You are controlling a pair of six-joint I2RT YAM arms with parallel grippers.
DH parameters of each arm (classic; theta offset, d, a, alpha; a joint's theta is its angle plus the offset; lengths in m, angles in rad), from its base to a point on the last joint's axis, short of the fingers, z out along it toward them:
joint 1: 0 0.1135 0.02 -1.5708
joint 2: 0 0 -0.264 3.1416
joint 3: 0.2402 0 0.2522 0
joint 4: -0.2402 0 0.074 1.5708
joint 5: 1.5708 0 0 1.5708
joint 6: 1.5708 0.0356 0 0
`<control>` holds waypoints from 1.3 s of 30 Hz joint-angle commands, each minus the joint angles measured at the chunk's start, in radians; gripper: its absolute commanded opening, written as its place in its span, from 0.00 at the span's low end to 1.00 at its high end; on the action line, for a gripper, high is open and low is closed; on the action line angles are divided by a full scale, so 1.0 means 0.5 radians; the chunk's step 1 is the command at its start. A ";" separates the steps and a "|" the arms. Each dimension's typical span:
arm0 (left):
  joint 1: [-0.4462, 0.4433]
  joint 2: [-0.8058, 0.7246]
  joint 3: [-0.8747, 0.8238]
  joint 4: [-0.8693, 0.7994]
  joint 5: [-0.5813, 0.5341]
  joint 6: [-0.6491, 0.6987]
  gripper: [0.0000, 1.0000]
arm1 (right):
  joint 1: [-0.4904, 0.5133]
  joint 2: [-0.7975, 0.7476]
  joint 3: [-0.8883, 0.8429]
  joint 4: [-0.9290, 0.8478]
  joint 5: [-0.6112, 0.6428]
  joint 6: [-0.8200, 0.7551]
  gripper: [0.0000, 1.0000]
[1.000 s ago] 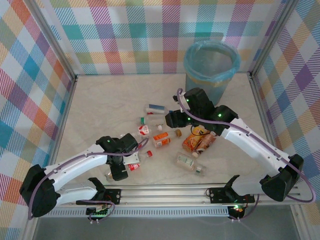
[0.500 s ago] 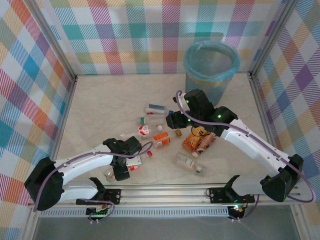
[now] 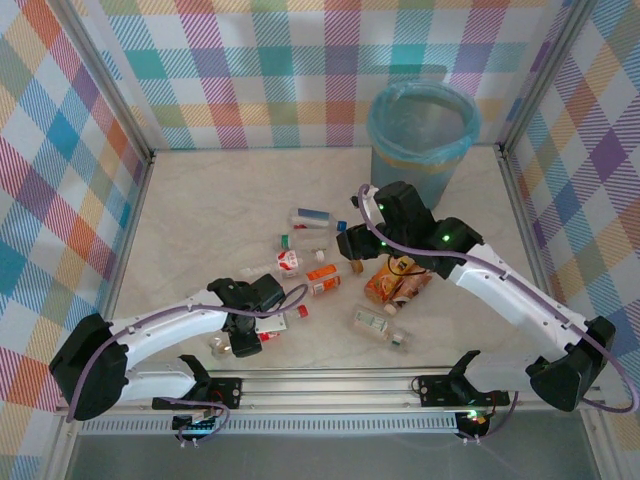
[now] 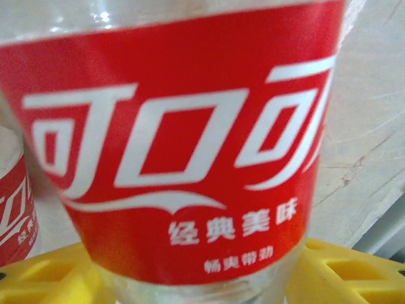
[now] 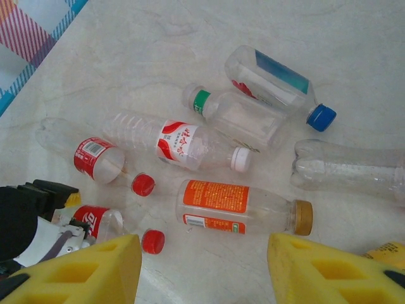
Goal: Put the plastic bottles in the bin
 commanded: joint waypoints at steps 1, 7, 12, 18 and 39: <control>-0.025 -0.068 -0.019 -0.076 0.061 -0.003 0.60 | 0.002 -0.052 -0.014 0.034 0.030 -0.034 0.55; -0.024 -0.167 0.008 -0.109 0.050 0.003 0.53 | 0.003 -0.061 0.001 0.025 0.046 -0.041 0.54; -0.023 -0.320 0.024 -0.139 0.037 0.013 0.49 | 0.003 -0.068 0.032 0.011 0.042 -0.035 0.54; -0.024 -0.550 0.171 -0.120 0.030 -0.051 0.46 | 0.003 -0.106 0.126 0.005 -0.005 -0.016 0.54; -0.023 -0.696 0.813 0.480 0.342 -0.370 0.43 | 0.003 -0.055 0.581 0.220 -0.616 0.022 0.54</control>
